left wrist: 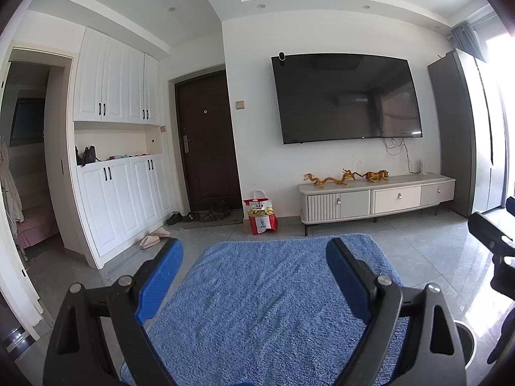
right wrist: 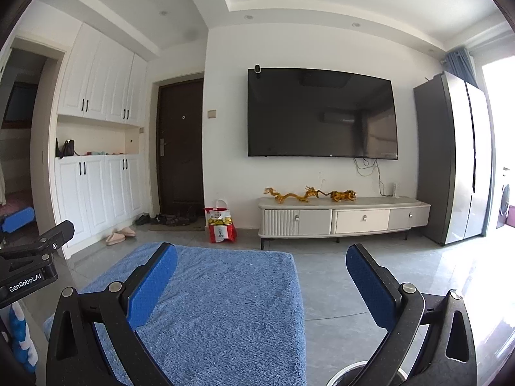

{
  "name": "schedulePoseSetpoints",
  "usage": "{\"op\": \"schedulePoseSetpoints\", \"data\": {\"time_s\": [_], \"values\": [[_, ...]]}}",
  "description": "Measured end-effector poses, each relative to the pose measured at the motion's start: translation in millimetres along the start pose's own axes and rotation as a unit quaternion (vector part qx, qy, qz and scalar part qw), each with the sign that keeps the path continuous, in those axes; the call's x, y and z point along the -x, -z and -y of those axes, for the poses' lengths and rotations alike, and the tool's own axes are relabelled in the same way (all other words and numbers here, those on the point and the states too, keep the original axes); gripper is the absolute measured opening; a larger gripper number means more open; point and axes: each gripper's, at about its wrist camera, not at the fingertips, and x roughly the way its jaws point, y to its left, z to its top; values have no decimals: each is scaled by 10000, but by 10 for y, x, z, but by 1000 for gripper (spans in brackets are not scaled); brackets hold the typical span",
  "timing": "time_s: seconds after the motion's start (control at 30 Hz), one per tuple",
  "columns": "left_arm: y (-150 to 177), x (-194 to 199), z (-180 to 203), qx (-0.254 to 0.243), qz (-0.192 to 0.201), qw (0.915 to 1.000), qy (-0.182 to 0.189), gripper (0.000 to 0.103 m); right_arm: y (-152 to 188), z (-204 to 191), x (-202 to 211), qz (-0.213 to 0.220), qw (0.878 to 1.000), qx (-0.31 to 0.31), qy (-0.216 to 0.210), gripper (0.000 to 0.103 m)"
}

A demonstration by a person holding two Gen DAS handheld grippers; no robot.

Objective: Collect trash

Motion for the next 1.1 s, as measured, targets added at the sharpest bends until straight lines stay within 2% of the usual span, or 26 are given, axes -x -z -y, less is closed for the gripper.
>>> {"op": "schedulePoseSetpoints", "data": {"time_s": [0.5, 1.1], "values": [[85, -13, 91, -110, -37, 9999, 69, 90, 87, 132, -87, -161, 9998, -101, 55, 103], [80, -41, 144, -147, -144, 9997, 124, 90, 114, 216, -67, -155, 9997, -167, 121, 103]]}}
